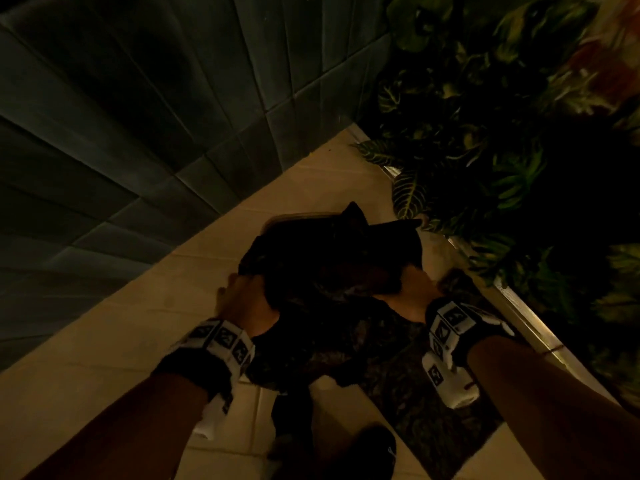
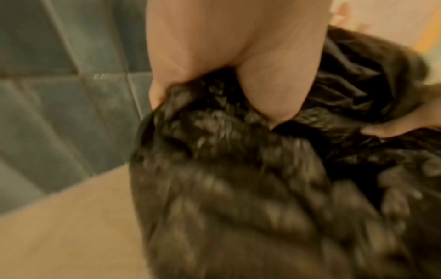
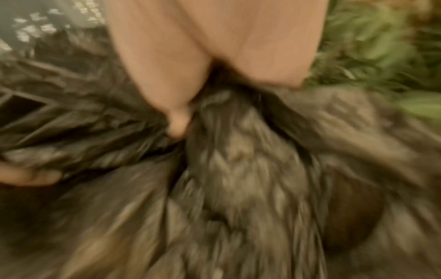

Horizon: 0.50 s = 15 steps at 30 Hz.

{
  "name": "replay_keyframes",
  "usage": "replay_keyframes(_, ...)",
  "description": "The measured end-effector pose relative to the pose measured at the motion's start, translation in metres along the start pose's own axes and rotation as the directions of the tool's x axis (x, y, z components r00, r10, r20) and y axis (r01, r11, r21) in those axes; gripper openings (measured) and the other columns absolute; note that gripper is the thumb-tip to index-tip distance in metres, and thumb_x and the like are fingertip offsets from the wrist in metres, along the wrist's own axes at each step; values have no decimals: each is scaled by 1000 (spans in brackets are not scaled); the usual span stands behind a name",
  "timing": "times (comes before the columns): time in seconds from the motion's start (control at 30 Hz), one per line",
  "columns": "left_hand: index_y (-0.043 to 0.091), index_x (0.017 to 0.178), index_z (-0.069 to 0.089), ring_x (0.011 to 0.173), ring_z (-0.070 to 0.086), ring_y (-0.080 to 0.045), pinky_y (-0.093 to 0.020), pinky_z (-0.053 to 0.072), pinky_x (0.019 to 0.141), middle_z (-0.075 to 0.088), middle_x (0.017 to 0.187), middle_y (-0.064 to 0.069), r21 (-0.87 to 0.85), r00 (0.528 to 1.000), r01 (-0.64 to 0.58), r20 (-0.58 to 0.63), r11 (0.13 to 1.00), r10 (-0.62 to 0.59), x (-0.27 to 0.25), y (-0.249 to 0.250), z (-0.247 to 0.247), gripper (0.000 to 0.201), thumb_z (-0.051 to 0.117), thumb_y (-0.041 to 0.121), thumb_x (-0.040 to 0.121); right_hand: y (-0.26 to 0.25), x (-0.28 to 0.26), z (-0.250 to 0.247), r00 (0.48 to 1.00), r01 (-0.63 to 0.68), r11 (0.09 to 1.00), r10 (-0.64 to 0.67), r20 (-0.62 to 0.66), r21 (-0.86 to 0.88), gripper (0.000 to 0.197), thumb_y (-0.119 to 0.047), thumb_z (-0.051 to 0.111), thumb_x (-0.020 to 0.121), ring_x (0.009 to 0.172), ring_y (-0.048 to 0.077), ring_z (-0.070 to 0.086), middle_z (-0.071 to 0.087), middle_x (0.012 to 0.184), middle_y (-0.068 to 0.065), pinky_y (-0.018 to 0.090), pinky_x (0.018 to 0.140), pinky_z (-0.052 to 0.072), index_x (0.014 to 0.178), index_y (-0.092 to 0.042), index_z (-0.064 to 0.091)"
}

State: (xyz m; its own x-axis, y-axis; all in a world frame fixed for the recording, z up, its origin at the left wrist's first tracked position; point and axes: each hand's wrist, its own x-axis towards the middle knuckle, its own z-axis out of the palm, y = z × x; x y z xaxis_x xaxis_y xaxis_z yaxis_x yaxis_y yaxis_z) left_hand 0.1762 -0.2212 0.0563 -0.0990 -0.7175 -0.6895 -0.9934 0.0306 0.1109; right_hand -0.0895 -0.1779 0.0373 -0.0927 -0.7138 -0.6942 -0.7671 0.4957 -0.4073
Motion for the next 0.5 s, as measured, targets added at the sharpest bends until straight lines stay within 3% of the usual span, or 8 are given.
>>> replay_keyframes(0.1, 12, 129, 41, 117, 41, -44, -52, 42, 94, 43, 124, -14, -76, 994, -70, -94, 995, 63, 5, 0, 5, 60, 55, 34, 74, 12, -6, 4, 986, 17, 986, 11, -166, 166, 38, -14, 65, 82, 117, 32, 51, 58, 119, 14, 30, 90, 43, 118, -6, 56)
replay_keyframes(0.2, 0, 125, 35, 108, 48, -45, -48, 48, 87, 42, 122, -20, -392, 980, -131, -192, 910, 59, 2, 3, 5, 67, 71, 19, 71, 14, -16, 3, 990, 5, 899, 57, -128, 438, 19, -6, 67, 82, 99, 27, 61, 63, 96, 3, 32, 81, 49, 96, -18, 60)
replay_keyframes(0.27, 7, 138, 28, 107, 52, -43, -44, 47, 87, 48, 124, -19, -489, 975, -141, -222, 861, 33, 2, 4, 3, 74, 69, 22, 78, 9, -21, 3, 978, 56, 831, 67, -199, 553, 26, -3, 67, 79, 96, 25, 62, 63, 88, -2, 35, 83, 52, 86, -26, 59)
replay_keyframes(0.33, 13, 142, 36, 98, 60, -42, -39, 49, 82, 62, 112, -18, -411, 950, -205, -303, 888, 79, 3, 0, 6, 63, 61, 23, 84, 6, -24, 2, 952, 74, 806, 119, -283, 587, 24, -8, 68, 76, 95, 22, 63, 65, 94, 0, 34, 83, 54, 96, -20, 62)
replay_keyframes(0.4, 2, 105, 64, 77, 65, -42, -33, 47, 65, 68, 85, -23, -289, 903, -264, -408, 920, 131, -1, -3, 7, 26, 62, 11, 80, 6, -30, 1, 938, 37, 751, 201, -282, 659, 30, -7, 67, 80, 93, 16, 62, 64, 100, 0, 26, 79, 53, 108, -13, 59)
replay_keyframes(0.43, -2, 81, 66, 67, 64, -42, -30, 43, 59, 65, 73, -25, -265, 889, -265, -441, 927, 128, -5, -4, 5, 8, 64, 4, 76, 4, -34, -1, 937, 21, 724, 226, -266, 689, 29, -7, 64, 82, 95, 18, 61, 64, 103, 3, 27, 80, 52, 111, -9, 58)
replay_keyframes(0.47, -4, 67, 63, 61, 63, -42, -28, 40, 57, 63, 66, -26, -260, 890, -261, -438, 930, 128, -10, -5, 2, 6, 65, -2, 72, -1, -41, -5, 940, -14, 720, 245, -236, 693, 23, -9, 61, 85, 97, 22, 61, 64, 104, 6, 32, 82, 52, 108, -7, 60)
replay_keyframes(0.5, -4, 62, 62, 60, 63, -42, -28, 39, 57, 63, 66, -26, -264, 895, -263, -426, 928, 132, -16, -6, -1, 9, 65, -4, 70, -5, -47, -9, 951, -36, 718, 239, -198, 695, 14, -12, 58, 87, 95, 25, 62, 65, 100, 8, 35, 82, 52, 100, -8, 62)
